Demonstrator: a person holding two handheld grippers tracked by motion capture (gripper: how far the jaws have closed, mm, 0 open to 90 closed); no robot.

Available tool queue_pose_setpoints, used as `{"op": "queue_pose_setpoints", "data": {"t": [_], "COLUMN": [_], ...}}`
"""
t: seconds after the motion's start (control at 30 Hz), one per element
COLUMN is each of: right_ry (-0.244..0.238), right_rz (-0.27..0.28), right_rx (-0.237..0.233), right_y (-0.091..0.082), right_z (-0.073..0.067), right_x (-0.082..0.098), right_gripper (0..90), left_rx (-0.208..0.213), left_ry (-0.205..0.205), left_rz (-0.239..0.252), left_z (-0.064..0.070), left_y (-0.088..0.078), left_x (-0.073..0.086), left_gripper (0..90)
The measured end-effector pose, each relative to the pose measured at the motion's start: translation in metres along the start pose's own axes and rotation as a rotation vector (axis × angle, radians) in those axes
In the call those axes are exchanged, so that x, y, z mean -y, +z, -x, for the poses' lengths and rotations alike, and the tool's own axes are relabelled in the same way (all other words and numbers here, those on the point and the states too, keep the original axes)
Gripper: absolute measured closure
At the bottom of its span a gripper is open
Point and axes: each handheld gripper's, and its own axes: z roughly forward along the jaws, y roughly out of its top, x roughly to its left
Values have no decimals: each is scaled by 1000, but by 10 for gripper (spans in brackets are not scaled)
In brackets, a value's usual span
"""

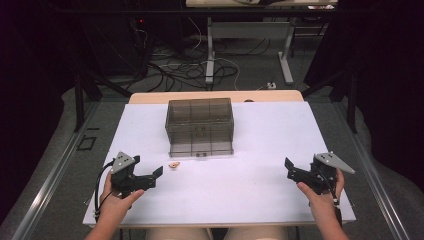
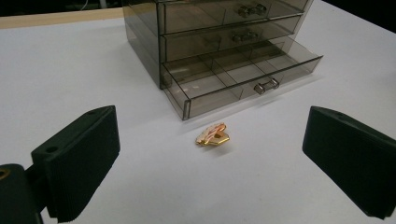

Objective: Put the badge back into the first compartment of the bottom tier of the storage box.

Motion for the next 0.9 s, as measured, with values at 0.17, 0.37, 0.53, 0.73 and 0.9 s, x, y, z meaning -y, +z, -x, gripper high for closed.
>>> {"op": "queue_pose_setpoints", "data": {"t": [0.17,0.37,0.53,0.73,0.9], "right_ry": [-16,-17,-23,-20,-20], "right_rz": [-18,-21,-24,-31,-31], "right_rx": [-6,-8,-10,-15,-10], "right_y": [1,2,1,1,2], "right_z": [-1,-3,-5,-7,-6], "right_x": [1,2,1,1,1], "right_gripper": [0,0,0,0,0], "left_rx": [-17,-40,-48,-76,-90], "left_ry": [23,62,66,92,92], "left_rz": [0,-11,-13,-28,-45], "left_z": [3,5,8,13,15], "left_y": [0,-1,0,6,11], "left_x": [0,-1,-1,-3,-5], "left_gripper": [61,98,157,192,244]}}
